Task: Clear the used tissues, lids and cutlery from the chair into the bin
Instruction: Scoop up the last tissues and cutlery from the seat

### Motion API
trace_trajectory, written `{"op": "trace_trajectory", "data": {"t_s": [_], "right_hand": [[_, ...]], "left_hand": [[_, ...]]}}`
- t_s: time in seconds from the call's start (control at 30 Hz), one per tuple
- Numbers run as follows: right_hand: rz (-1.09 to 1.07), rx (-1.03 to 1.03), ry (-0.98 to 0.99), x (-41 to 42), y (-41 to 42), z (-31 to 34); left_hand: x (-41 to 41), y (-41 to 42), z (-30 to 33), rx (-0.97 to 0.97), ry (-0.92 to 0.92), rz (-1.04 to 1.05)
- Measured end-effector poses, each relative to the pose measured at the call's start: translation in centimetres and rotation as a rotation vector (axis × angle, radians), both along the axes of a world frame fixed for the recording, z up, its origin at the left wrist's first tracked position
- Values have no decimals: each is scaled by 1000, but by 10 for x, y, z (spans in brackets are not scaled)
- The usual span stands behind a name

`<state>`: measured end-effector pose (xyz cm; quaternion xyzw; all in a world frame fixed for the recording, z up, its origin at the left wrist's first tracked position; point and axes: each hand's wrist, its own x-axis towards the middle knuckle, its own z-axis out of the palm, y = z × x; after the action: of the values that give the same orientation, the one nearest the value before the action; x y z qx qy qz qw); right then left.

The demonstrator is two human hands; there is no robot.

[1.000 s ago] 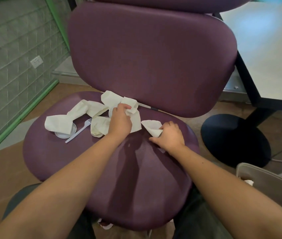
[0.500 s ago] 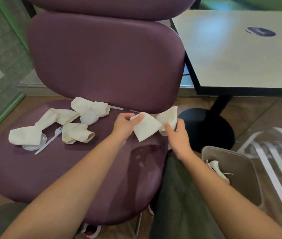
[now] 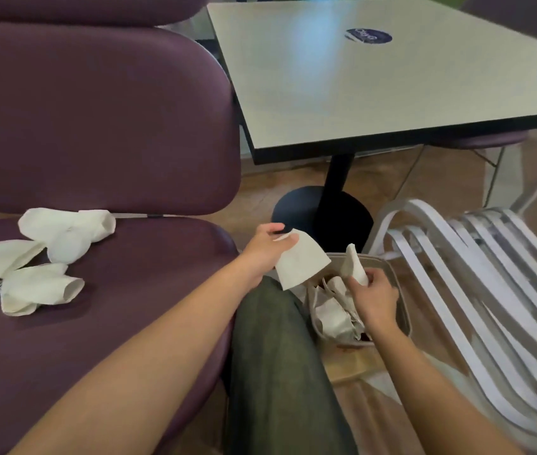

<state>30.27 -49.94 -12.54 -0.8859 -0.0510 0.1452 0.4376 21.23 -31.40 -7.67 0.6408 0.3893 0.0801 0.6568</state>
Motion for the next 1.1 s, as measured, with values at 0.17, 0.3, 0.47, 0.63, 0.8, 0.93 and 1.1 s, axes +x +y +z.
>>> {"op": "trace_trajectory", "data": {"t_s": [0.17,0.3,0.47,0.63,0.8,0.93,1.1], "right_hand": [[42,-165,-90,15,-17,-8],[33,304,237,10,-11,16],[42,302,285,18,-18,6],[-3,203,334,33,-40,-12],[99,-139,304,31,-46,-24],[143,-17,286,22,-13,-4],[303,106,201,-7,52,28]], "left_hand": [[26,-28,-3,32,33,-116],[41,-48,-17,90,90,-153],[48,-63,-26,87,112,-211],[45,-60,-28,66,110,-200],[33,-46,-26,76,59,-173],[18,-28,-17,122,10,-105],[-14,6,-1,184,-16,12]]}}
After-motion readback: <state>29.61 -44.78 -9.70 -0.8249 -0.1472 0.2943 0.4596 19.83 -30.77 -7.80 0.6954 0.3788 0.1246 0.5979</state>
